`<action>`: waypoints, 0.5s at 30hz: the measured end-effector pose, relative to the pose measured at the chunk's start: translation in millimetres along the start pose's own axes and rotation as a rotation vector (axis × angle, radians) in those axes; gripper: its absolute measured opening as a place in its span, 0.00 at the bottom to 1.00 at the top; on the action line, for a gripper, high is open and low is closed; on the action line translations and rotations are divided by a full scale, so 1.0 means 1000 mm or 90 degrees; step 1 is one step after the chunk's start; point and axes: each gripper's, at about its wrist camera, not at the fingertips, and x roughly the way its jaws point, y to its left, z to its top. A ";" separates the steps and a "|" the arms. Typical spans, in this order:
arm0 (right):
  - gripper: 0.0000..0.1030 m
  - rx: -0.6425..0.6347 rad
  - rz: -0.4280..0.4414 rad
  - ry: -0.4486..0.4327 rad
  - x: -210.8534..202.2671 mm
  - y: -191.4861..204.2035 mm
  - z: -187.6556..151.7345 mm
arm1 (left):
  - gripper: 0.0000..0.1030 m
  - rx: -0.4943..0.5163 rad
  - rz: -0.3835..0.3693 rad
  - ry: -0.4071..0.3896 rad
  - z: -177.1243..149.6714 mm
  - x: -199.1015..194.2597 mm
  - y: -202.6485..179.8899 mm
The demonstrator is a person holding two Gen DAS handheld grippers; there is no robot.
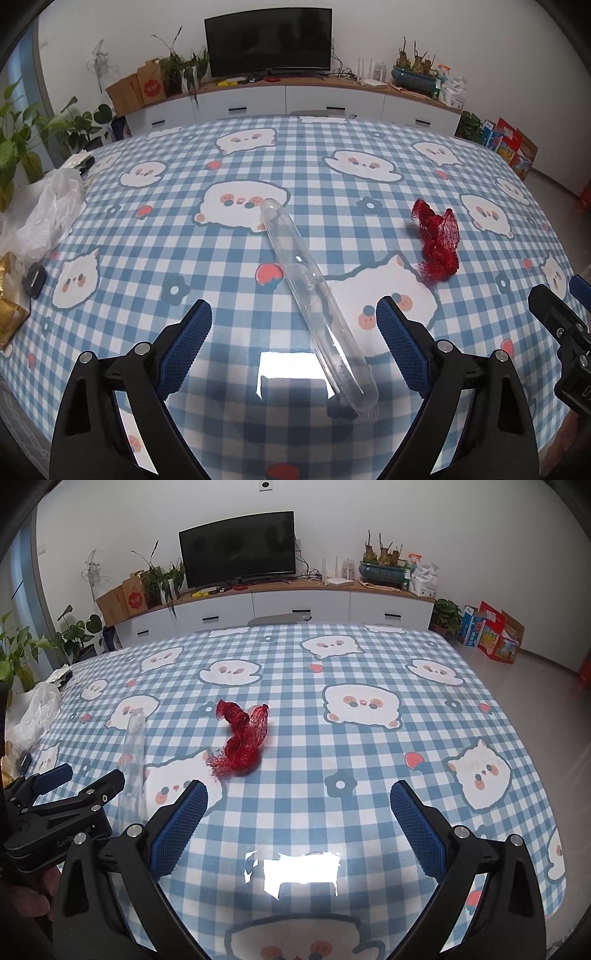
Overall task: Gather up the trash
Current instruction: 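Grasp the clear plastic tube with the left tool while the right tool grasps the red mesh net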
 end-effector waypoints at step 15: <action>0.80 -0.004 0.016 0.047 0.067 0.033 0.040 | 0.24 0.006 -0.016 0.079 0.002 0.039 0.011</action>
